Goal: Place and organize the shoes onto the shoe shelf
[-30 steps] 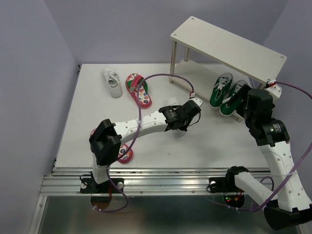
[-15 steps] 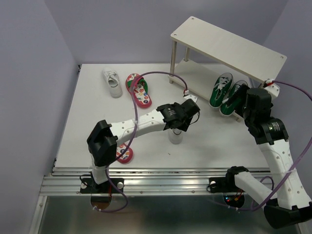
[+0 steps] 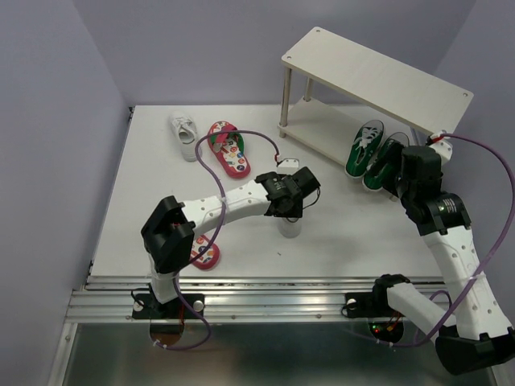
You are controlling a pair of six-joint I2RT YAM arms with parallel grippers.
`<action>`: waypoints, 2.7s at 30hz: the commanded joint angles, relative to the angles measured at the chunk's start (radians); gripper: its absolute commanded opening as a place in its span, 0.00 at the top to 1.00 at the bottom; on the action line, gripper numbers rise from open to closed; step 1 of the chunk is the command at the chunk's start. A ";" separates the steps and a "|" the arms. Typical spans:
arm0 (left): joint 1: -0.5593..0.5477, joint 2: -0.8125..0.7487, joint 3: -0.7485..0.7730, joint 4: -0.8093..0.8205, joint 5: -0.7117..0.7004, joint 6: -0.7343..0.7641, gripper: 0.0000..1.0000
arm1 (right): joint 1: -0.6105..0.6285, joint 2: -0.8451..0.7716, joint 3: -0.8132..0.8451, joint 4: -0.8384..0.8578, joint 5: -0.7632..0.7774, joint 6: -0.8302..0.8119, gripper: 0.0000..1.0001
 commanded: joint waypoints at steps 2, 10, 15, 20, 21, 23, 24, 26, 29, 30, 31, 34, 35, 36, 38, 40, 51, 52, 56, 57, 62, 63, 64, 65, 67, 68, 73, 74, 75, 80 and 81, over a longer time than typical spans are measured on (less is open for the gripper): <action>0.040 -0.024 -0.045 0.014 0.009 -0.087 0.37 | -0.007 -0.022 -0.005 0.035 -0.006 -0.004 0.00; 0.060 0.022 -0.088 0.050 0.039 -0.081 0.46 | -0.007 -0.051 -0.025 0.023 -0.012 0.008 0.00; 0.060 0.036 -0.087 0.066 0.038 -0.066 0.45 | -0.007 -0.067 -0.018 0.003 -0.003 0.008 0.00; 0.060 0.008 -0.119 0.099 0.042 -0.072 0.36 | -0.007 -0.088 -0.010 -0.027 0.007 0.013 0.00; 0.060 0.014 -0.110 0.100 0.042 -0.066 0.35 | -0.007 -0.094 -0.011 -0.030 0.011 0.014 0.00; 0.060 0.034 -0.091 0.083 0.044 -0.057 0.35 | -0.007 -0.102 -0.018 -0.034 0.014 0.019 0.00; 0.060 0.060 -0.084 0.076 0.045 -0.055 0.36 | -0.007 -0.107 -0.019 -0.034 0.013 0.025 0.00; 0.060 0.078 -0.071 0.065 0.056 -0.047 0.43 | -0.007 -0.107 -0.022 -0.036 0.008 0.030 0.00; 0.060 0.101 -0.076 0.070 0.062 -0.035 0.58 | -0.007 -0.101 -0.022 -0.036 0.011 0.030 0.00; 0.061 0.102 -0.074 0.066 0.058 -0.035 0.71 | -0.007 -0.096 -0.019 -0.034 0.011 0.030 0.00; 0.061 0.100 -0.073 0.051 0.046 -0.029 0.78 | -0.007 -0.094 -0.016 -0.036 0.014 0.028 0.00; 0.070 0.077 -0.070 0.019 -0.048 0.017 1.00 | -0.007 -0.091 -0.011 -0.034 0.019 0.022 0.00; 0.071 0.066 -0.074 0.022 -0.063 0.067 1.00 | -0.007 -0.091 -0.011 -0.028 0.019 0.020 0.00; 0.072 0.037 -0.087 0.031 -0.080 0.101 1.00 | -0.007 -0.088 -0.013 -0.027 0.017 0.020 0.00; 0.074 0.004 -0.102 0.069 -0.117 0.178 1.00 | -0.007 -0.081 -0.015 -0.022 0.013 0.023 0.00; 0.080 -0.033 -0.125 0.111 -0.161 0.299 1.00 | -0.007 -0.078 -0.015 -0.019 0.011 0.028 0.00; 0.238 -0.104 -0.196 0.352 -0.015 0.603 0.79 | -0.007 -0.078 -0.007 -0.028 0.017 0.039 0.00; 0.248 -0.101 -0.182 0.347 0.002 0.602 0.50 | -0.007 -0.078 -0.002 -0.028 0.020 0.036 0.00; 0.261 -0.098 -0.176 0.314 0.056 0.586 0.16 | -0.007 -0.076 0.002 -0.031 0.033 0.033 0.00; 0.261 -0.098 -0.173 0.303 0.061 0.563 0.16 | -0.007 -0.074 0.002 -0.031 0.034 0.031 0.00; 0.261 -0.110 -0.147 0.203 0.064 0.432 0.16 | -0.007 -0.059 0.008 -0.028 0.039 0.027 0.00; 0.261 -0.106 -0.139 0.180 0.058 0.396 0.17 | -0.007 -0.056 0.008 -0.025 0.040 0.025 0.00; 0.261 -0.100 -0.128 0.156 0.047 0.323 0.19 | -0.007 -0.056 0.008 -0.024 0.040 0.025 0.00; 0.261 -0.095 -0.110 0.110 0.033 0.287 0.21 | -0.007 -0.055 0.007 -0.019 0.039 0.025 0.00; 0.261 -0.084 -0.097 0.064 0.015 0.193 0.23 | -0.007 -0.050 0.008 -0.014 0.036 0.025 0.00; 0.261 -0.083 -0.094 0.048 0.004 0.157 0.24 | -0.007 -0.047 0.008 -0.014 0.034 0.023 0.00; 0.261 -0.095 -0.131 0.050 -0.008 0.037 0.25 | -0.007 -0.039 0.013 -0.011 0.037 0.017 0.00; 0.261 -0.093 -0.145 0.051 -0.020 0.026 0.26 | -0.007 -0.039 0.012 -0.011 0.037 0.017 0.00; 0.264 -0.089 -0.148 0.050 -0.027 0.002 0.27 | -0.007 -0.041 0.010 -0.011 0.037 0.017 0.00; 0.267 -0.058 -0.169 0.051 -0.022 -0.067 0.37 | -0.007 -0.036 0.001 -0.010 0.031 0.019 0.00; 0.267 -0.046 -0.177 0.050 -0.022 -0.096 0.40 | -0.007 -0.036 0.001 -0.010 0.031 0.020 0.00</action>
